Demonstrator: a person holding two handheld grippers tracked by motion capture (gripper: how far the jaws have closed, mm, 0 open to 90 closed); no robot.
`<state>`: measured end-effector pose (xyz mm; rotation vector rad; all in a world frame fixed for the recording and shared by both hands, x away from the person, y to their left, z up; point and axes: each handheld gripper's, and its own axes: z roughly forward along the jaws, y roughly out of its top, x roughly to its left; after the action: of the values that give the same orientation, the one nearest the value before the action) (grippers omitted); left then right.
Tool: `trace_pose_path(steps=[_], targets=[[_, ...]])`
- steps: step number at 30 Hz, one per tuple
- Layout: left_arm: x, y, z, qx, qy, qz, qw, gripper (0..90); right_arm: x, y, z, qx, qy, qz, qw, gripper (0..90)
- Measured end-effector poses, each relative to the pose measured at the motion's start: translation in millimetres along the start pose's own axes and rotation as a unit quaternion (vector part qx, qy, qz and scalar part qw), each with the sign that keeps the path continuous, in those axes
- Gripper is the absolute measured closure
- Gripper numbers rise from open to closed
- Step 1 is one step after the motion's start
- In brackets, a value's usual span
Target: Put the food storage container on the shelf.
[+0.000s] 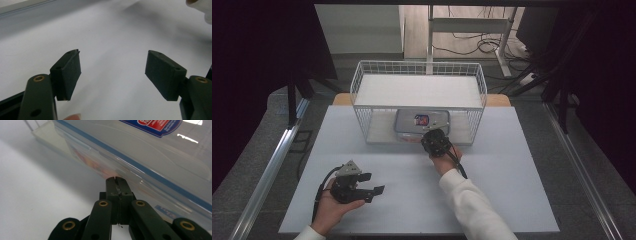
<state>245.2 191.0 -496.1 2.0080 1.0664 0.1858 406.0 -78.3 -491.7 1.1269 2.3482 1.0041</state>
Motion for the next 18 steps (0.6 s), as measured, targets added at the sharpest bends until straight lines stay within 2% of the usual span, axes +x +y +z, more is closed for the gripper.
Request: trace_pose_path(steps=[10, 18], targets=[[2.1, 0.5, 0.4, -0.001, 0.002, -0.003, 1.0, 28.6, -13.9, 8.9, 9.6, 0.0, -0.013, 0.023, 0.9997, 88.8], [3.7, 0.7, -0.1, -0.002, 0.003, -0.002, 1.0, 28.6, -14.4, 8.3, 9.6, 0.002, -0.012, 0.025, 0.9996, 88.7]])
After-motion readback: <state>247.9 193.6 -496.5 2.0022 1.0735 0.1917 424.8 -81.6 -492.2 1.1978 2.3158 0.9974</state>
